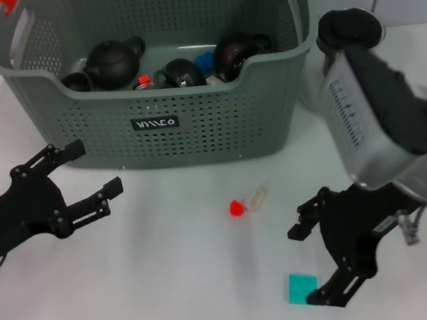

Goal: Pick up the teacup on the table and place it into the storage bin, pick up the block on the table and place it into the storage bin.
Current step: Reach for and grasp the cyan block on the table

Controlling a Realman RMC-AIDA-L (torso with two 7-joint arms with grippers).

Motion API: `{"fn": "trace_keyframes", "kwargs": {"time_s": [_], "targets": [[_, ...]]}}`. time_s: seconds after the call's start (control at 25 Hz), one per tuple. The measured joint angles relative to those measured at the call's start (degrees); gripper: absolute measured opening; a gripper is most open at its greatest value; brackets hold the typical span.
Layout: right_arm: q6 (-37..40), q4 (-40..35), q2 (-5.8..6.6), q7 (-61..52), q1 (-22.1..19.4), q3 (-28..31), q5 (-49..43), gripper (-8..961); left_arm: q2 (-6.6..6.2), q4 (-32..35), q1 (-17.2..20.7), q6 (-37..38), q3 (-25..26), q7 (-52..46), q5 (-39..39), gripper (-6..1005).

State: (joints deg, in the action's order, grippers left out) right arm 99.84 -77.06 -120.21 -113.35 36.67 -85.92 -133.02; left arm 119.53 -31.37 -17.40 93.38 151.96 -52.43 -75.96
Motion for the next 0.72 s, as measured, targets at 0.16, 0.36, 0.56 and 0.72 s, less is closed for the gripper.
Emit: {"fn": "trace_keyframes", "kwargs": {"time_s": [0.16,0.36,0.56,0.72], "targets": [[-2.9,5.7,-0.02,0.3,1.5,-1.4,-0.1,944,0.00,0.0,-0.2,0.2,0.0,-0.4,0.0,884],[-4.7,10.3,-0.07,0.1,3.0,-3.6,-0.9,944,0.16,0.0,-0.6,0.0,-0.1,-0.5,0.1,884],[-6.5,12.1,-0.13,0.0,3.1,-5.3,-1.8,945,0.31,0.0,-0.9,0.0,-0.1,-0.5,0.2,884],[-8.6,13.2,-0.11,0.0,3.0,-5.7,-2.6,945,0.33,0.0,-1.0,0.0,0.0,-0.6,0.2,884]]}}
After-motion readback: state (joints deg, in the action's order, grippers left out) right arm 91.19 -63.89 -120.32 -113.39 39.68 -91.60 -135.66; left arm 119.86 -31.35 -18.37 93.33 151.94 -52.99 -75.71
